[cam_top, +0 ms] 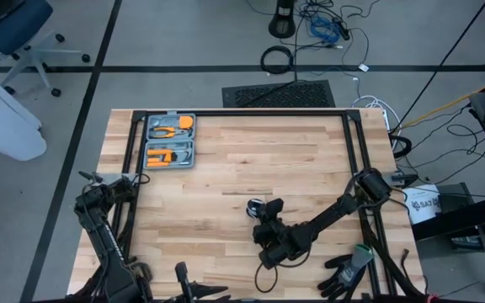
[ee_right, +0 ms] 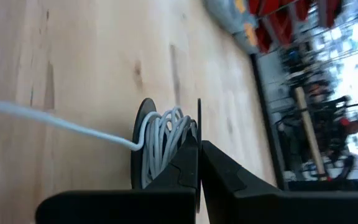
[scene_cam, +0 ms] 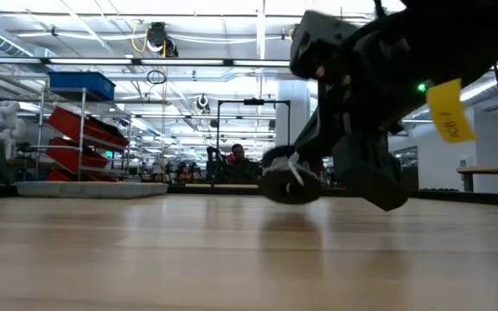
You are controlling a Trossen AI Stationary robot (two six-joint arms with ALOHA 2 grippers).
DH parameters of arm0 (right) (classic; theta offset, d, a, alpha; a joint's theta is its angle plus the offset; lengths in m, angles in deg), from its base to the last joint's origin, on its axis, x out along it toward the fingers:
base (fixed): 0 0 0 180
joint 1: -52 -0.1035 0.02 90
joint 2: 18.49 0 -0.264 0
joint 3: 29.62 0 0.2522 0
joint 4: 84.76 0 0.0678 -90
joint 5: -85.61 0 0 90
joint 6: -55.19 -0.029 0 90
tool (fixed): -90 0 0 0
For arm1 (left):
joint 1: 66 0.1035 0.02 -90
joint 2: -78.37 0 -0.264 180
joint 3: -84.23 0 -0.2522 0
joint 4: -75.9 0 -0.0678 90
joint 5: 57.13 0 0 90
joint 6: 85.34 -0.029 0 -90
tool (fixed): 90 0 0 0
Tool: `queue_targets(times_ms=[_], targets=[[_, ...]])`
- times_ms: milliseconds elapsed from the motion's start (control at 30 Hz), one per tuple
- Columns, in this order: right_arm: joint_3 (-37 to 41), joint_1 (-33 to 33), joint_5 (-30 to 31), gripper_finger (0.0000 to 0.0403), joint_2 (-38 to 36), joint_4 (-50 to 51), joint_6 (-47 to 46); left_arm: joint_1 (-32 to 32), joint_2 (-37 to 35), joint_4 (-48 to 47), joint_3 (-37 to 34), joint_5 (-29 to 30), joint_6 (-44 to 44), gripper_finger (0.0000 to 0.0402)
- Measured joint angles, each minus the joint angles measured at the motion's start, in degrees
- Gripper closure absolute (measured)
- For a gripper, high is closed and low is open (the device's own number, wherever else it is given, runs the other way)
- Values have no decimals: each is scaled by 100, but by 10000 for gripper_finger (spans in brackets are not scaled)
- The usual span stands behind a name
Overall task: Coil cords
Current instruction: Coil the white wire on the spool, then return to Home Position
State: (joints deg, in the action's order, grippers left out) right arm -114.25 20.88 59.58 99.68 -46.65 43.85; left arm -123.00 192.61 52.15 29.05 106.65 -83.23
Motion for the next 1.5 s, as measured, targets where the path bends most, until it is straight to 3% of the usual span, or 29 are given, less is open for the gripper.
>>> queue_targets(times_ms=[100,400,1133,1500], targets=[[1,154,-384,403,0,52,-6,-1,0,-1,0,-2,56,317],[-3,526,-721,396,-9,55,1,-1,0,-3,0,-2,54,317],[2,590,-890,244,-44,253,42,3,2,-3,-4,-7,51,317],[4,246,-945,229,-164,673,-410,3,2,-3,-7,-7,-191,317]])
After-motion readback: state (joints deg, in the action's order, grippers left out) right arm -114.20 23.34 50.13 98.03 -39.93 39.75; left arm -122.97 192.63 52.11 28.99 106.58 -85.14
